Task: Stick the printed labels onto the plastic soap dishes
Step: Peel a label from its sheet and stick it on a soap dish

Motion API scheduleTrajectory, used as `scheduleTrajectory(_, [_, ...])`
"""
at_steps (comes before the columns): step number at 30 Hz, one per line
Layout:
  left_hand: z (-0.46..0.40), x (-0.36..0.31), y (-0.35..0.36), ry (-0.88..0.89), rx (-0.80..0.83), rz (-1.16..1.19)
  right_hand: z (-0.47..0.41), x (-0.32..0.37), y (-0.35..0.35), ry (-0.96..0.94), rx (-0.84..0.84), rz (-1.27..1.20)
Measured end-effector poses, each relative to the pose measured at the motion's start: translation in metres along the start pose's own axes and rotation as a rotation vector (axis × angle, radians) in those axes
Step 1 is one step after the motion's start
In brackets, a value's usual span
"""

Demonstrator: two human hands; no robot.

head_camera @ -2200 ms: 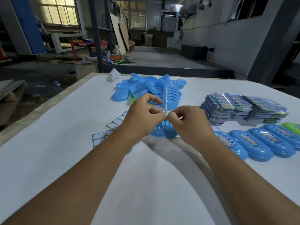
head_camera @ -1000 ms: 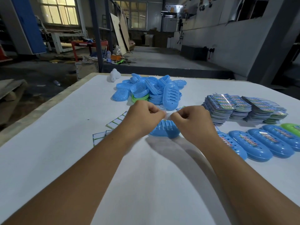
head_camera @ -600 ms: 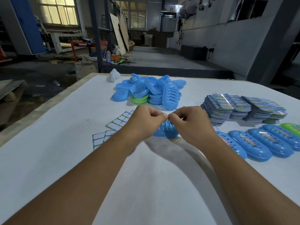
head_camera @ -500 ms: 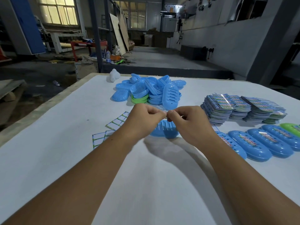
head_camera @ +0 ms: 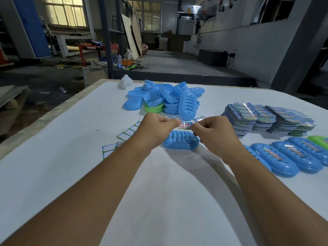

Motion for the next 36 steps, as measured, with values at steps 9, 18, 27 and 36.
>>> scheduleTrajectory(9, [-0.003,0.017,-0.001,-0.041,0.001,-0.185,-0.001,-0.002,0.013,-0.040,0.066,0.154])
scheduleTrajectory(18, [-0.008,0.019,-0.002,-0.003,-0.004,-0.369,-0.001,-0.005,0.018,-0.030,0.076,0.243])
scheduleTrajectory(27, [-0.007,0.013,-0.001,0.051,-0.046,-0.527,0.000,0.001,0.019,-0.021,0.074,0.314])
scheduleTrajectory(36, [-0.008,-0.012,0.014,0.228,-0.141,-0.945,-0.004,0.010,0.019,0.000,0.011,0.542])
Point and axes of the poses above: each hand's wrist, its own z-axis away from the middle knuckle, its own y-axis out of the palm, x = y × z, the point moved 10 cm from there along -z, towards the middle knuckle, and after that the axes turned 6 degrees about z, right-handed, at the moved point
